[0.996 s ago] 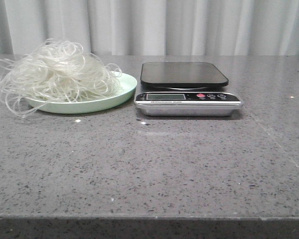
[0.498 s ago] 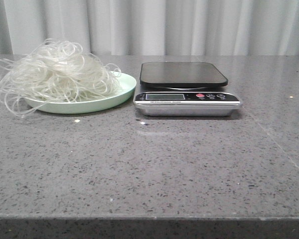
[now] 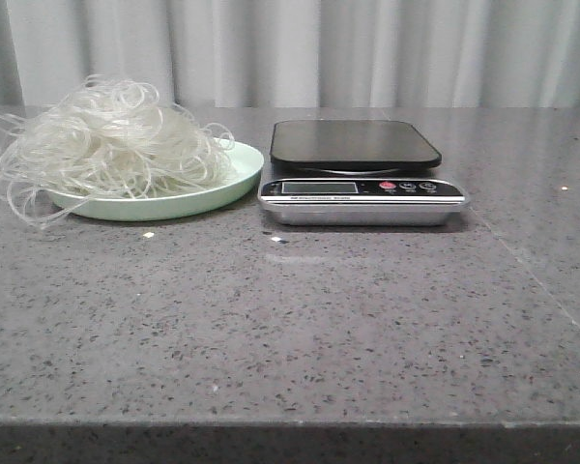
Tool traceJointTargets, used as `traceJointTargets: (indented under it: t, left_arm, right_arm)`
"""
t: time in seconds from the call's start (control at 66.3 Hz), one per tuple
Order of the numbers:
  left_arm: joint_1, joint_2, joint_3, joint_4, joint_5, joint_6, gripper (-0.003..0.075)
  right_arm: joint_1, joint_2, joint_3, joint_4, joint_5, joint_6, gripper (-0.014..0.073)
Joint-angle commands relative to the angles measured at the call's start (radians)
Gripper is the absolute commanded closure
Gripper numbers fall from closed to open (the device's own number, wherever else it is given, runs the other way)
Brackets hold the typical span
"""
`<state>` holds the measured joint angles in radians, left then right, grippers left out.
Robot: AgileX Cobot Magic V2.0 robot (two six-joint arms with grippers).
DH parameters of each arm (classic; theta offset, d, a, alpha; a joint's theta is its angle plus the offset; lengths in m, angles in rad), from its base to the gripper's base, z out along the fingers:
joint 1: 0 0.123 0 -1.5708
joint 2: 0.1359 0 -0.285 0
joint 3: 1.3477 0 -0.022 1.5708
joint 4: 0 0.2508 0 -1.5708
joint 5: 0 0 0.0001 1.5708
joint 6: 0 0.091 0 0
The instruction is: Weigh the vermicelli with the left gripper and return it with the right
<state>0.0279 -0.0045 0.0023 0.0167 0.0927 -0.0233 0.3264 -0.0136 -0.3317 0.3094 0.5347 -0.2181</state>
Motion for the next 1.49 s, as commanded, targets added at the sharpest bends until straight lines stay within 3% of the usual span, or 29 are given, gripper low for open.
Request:
traceJointTargets:
  t: [0.0,0.588,0.709,0.875,1.131,1.327,1.478]
  left_arm:
    - [-0.008,-0.019,0.008,-0.009,-0.074,-0.004,0.0594]
    - [-0.008,-0.019,0.008,-0.009,-0.074,-0.004,0.0594]
    - [-0.008,-0.019,0.008,-0.009,-0.074,-0.004,0.0594]
    - [-0.008,-0.019,0.008,-0.009,-0.074,-0.004,0.0594]
    - [-0.008,-0.019,0.008,-0.009,-0.074,-0.004,0.0594]
    - [-0.008,-0.019,0.008,-0.009,-0.074,-0.004,0.0594]
    - [-0.008,-0.019,0.008,-0.009,-0.074,-0.004,0.0594]
  right_arm:
    - [-0.005,-0.005,-0.023,-0.001,-0.081,-0.010,0.0436]
    - [-0.005,-0.005,-0.023,-0.001,-0.092,-0.010,0.0436]
    - [-0.020,-0.005,0.011,-0.055,-0.174,-0.010,0.0436]
    - [-0.130,-0.005,0.146,-0.169,-0.352,-0.010,0.0436]
    - [-0.281,-0.013,0.355,-0.173,-0.622,0.033,0.0436]
    - [-0.289,-0.013,0.351,-0.189,-0.660,0.064,0.0436]
    - [-0.289,-0.014,0.351,-0.218,-0.670,0.175,0.0436]
